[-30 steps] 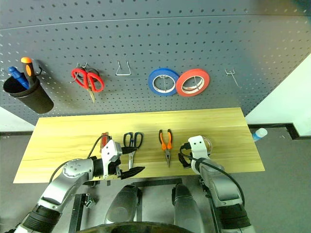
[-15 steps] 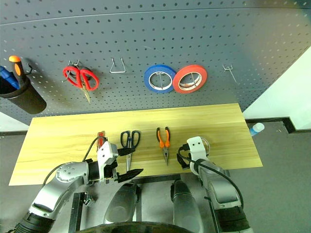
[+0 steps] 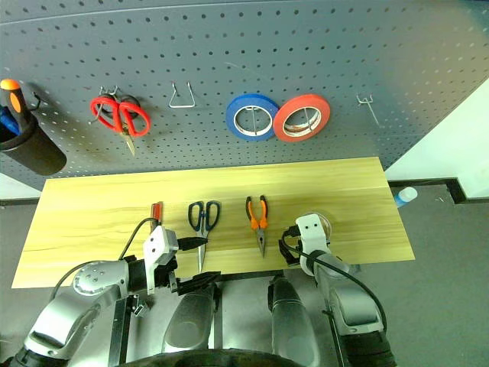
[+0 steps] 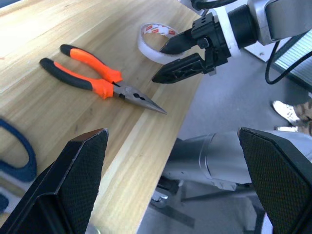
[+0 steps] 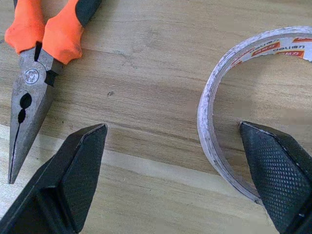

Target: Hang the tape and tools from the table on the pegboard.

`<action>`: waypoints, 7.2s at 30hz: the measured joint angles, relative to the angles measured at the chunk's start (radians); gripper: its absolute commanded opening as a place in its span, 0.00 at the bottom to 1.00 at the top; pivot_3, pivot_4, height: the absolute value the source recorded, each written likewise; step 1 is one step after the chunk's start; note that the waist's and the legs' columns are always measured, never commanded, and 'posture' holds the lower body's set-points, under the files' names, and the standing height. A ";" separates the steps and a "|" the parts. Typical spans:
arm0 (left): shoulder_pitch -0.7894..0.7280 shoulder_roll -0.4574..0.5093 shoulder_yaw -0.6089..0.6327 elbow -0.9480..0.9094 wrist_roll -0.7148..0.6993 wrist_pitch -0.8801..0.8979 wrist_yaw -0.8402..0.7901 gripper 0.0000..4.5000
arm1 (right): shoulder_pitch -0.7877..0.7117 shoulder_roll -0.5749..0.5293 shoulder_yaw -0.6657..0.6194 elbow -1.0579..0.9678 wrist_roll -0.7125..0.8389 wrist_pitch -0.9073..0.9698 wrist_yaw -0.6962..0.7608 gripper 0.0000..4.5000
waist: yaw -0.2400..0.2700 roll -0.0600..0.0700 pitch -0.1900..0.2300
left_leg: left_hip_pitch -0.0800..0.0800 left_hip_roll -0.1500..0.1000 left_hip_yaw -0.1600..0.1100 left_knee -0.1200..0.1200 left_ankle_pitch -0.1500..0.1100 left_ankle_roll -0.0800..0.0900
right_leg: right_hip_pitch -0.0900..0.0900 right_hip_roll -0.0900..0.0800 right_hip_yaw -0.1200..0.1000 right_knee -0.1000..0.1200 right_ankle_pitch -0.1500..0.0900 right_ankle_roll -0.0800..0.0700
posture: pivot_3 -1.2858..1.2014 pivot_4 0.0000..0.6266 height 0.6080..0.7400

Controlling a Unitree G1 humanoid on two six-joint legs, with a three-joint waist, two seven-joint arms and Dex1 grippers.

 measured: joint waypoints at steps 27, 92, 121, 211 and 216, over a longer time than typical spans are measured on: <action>0.022 0.033 0.041 -0.076 -0.056 0.039 0.032 0.99 | 0.063 -0.001 -0.054 -0.044 0.016 -0.058 0.027 0.00 | -0.016 -0.004 0.026 | -0.013 0.000 -0.001 0.001 0.000 -0.001 | -0.011 0.000 -0.001 0.000 0.001 -0.001 | 0.65 0.44 0.52; -0.224 -0.189 -0.019 0.236 -0.014 -0.313 -0.030 0.99 | -0.193 0.003 -0.284 -0.144 0.101 -0.536 -0.067 0.00 | -0.019 0.002 -0.059 | 0.002 -0.001 0.001 0.022 0.001 -0.001 | 0.005 0.000 0.001 0.018 0.006 -0.003 | 0.62 0.28 0.52; -0.245 -0.189 -0.008 0.157 -0.074 -0.260 -0.006 0.99 | -0.325 -0.011 -0.281 0.114 0.088 -0.671 0.009 0.00 | -0.020 0.002 -0.059 | 0.002 -0.001 0.001 0.020 0.001 -0.001 | 0.005 0.000 0.001 0.017 0.005 -0.003 | 0.62 0.30 0.52; 0.103 -0.125 0.188 0.087 -0.183 -0.275 0.059 0.99 | 0.048 0.119 0.091 -0.454 0.050 0.037 -0.227 0.91 | -0.044 -0.005 -0.046 | -0.011 -0.001 0.001 0.016 0.000 -0.001 | -0.010 0.001 0.003 0.015 0.000 0.003 | 0.63 0.39 0.52; 0.153 -0.124 0.191 0.080 -0.180 -0.275 0.060 0.99 | -0.028 0.192 0.198 -0.400 0.017 0.138 -0.270 0.91 | -0.051 -0.005 -0.034 | -0.018 0.000 0.001 0.014 0.001 -0.001 | -0.020 0.001 0.003 0.015 0.001 0.000 | 0.62 0.43 0.52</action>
